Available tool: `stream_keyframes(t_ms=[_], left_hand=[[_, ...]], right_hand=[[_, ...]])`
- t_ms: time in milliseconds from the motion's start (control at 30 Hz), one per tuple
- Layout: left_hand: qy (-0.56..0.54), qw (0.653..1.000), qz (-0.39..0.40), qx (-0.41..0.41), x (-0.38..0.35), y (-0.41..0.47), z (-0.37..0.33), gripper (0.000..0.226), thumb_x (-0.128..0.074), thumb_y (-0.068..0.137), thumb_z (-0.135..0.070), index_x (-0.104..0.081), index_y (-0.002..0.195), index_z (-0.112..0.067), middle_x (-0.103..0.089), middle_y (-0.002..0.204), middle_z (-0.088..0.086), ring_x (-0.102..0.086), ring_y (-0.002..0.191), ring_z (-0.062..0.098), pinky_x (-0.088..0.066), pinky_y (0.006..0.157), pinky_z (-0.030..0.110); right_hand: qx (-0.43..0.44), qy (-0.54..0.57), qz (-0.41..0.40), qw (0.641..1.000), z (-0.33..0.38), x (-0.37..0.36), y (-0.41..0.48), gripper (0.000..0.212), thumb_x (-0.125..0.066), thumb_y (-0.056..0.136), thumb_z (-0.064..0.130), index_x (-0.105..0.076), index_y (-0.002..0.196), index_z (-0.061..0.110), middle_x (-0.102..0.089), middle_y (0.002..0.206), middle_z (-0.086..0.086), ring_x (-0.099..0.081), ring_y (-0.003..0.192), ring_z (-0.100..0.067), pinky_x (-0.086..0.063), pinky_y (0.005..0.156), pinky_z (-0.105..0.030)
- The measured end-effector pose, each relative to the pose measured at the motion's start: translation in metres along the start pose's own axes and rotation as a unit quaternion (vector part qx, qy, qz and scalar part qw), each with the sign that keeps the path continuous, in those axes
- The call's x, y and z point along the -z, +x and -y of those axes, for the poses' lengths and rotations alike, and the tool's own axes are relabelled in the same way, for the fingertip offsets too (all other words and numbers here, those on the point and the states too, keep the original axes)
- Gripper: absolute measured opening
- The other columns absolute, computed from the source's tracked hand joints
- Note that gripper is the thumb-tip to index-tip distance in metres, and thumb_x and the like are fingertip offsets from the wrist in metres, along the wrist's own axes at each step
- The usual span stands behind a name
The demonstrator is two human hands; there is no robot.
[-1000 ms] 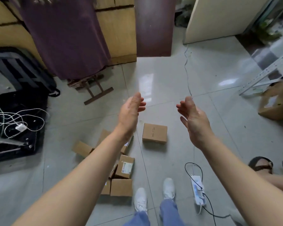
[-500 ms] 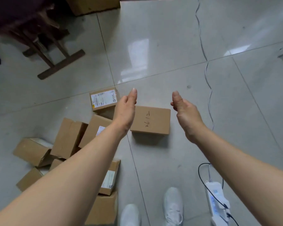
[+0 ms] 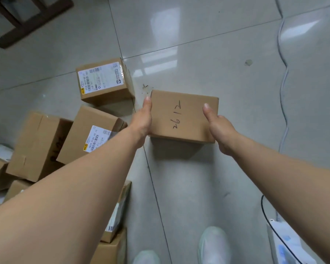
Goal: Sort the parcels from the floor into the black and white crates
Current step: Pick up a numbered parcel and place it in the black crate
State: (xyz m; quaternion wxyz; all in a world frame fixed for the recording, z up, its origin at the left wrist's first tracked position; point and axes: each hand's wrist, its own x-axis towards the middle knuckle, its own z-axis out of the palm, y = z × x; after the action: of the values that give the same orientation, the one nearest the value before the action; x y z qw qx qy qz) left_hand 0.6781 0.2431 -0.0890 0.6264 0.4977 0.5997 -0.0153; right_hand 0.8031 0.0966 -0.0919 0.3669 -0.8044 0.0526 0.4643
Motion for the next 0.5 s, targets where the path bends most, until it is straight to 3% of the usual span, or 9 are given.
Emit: stream_keyframes(t_ms=[100,200,300,400,433,500], left_hand=[[-0.045,0.999,-0.009,0.018,0.000,0.000,-0.003,0.069,-0.026,0.092,-0.066,-0.059,0.121,-0.012,-0.066,0.108,0.003,-0.061,0.095,0.016,-0.046,0.088,0.033],[-0.056,0.998,-0.026,0.016,0.008,-0.016,-0.018,0.071,-0.029,0.092,-0.065,-0.056,0.125,-0.008,-0.064,0.113,0.005,-0.060,0.100,0.020,-0.046,0.096,0.038],[-0.073,0.996,-0.041,0.002,0.021,-0.048,-0.050,0.064,-0.031,0.094,-0.061,-0.059,0.119,-0.009,-0.066,0.097,0.000,-0.060,0.082,0.014,-0.049,0.073,0.030],[-0.092,0.994,-0.057,0.008,0.035,-0.088,-0.099,0.063,-0.034,0.093,-0.062,-0.059,0.117,-0.010,-0.064,0.093,-0.001,-0.061,0.080,0.014,-0.047,0.060,0.024],[-0.088,0.994,-0.065,0.006,0.041,-0.105,-0.118,0.062,-0.034,0.092,-0.063,-0.056,0.118,-0.012,-0.062,0.098,-0.001,-0.061,0.084,0.015,-0.046,0.060,0.024],[-0.072,0.993,-0.091,-0.005,0.053,-0.140,-0.155,0.069,-0.034,0.091,-0.064,-0.051,0.128,-0.009,-0.056,0.121,0.004,-0.058,0.101,0.022,-0.047,0.075,0.028]], right_hand=[[-0.011,0.033,-0.021,0.999,0.002,-0.007,0.001,0.081,-0.047,0.084,0.068,-0.040,0.139,0.008,-0.051,0.133,-0.006,-0.051,0.118,-0.026,-0.038,0.096,-0.033],[-0.001,0.054,-0.042,0.998,0.015,-0.005,-0.019,0.080,-0.050,0.084,0.066,-0.039,0.138,0.009,-0.052,0.132,-0.006,-0.053,0.109,-0.022,-0.039,0.088,-0.030],[0.010,0.076,-0.056,0.995,0.043,0.004,-0.058,0.077,-0.051,0.083,0.066,-0.041,0.136,0.011,-0.054,0.123,0.000,-0.053,0.103,-0.020,-0.039,0.085,-0.029],[0.044,0.084,-0.078,0.992,0.088,0.018,-0.109,0.068,-0.053,0.083,0.064,-0.044,0.128,0.015,-0.052,0.103,0.008,-0.054,0.087,-0.011,-0.039,0.075,-0.026],[0.061,0.079,-0.084,0.991,0.106,0.025,-0.128,0.065,-0.054,0.082,0.064,-0.046,0.125,0.016,-0.053,0.099,0.010,-0.053,0.084,-0.008,-0.039,0.070,-0.025],[0.091,0.074,-0.093,0.989,0.145,0.039,-0.167,0.064,-0.054,0.082,0.064,-0.047,0.125,0.017,-0.055,0.105,0.009,-0.055,0.089,-0.010,-0.040,0.072,-0.025]])
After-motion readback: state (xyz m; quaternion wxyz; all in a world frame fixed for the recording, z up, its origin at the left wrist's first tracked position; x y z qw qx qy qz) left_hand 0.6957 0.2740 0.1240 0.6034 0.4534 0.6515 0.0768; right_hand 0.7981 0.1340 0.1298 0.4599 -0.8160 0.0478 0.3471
